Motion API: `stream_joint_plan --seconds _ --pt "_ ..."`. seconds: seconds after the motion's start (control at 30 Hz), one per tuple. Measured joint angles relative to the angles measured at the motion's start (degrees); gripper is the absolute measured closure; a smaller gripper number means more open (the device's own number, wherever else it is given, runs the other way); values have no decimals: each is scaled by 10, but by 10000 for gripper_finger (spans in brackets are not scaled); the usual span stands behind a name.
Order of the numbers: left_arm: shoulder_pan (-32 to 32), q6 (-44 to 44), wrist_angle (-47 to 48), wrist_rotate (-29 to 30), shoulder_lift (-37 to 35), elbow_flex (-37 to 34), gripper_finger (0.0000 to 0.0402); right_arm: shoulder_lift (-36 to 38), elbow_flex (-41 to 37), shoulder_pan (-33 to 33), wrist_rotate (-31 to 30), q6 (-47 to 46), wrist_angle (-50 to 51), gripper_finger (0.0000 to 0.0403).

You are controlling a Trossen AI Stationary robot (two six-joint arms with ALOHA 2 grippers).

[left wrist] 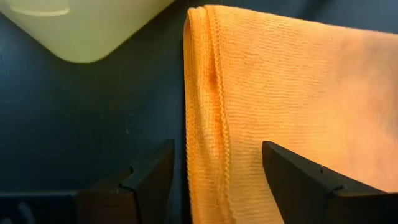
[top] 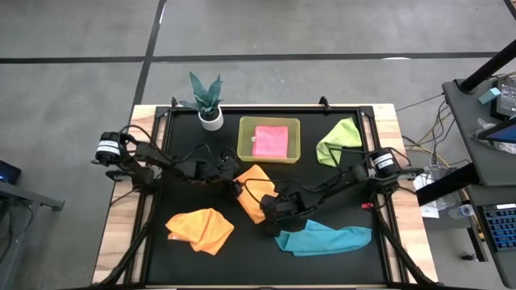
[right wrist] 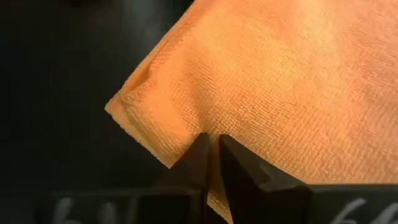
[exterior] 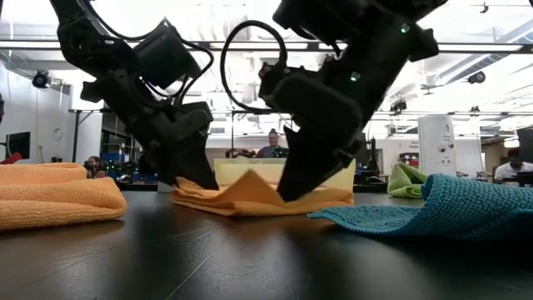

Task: Fold microfiber towels
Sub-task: Fold the top yellow towel on the table

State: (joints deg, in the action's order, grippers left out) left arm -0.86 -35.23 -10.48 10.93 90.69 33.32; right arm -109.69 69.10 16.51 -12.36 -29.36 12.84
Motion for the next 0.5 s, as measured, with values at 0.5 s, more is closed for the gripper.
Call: stream_joint_plan --seconds 0.5 --pt "-41 -77 -47 -51 -9 7 175 118 -12 11 5 38 248 392"
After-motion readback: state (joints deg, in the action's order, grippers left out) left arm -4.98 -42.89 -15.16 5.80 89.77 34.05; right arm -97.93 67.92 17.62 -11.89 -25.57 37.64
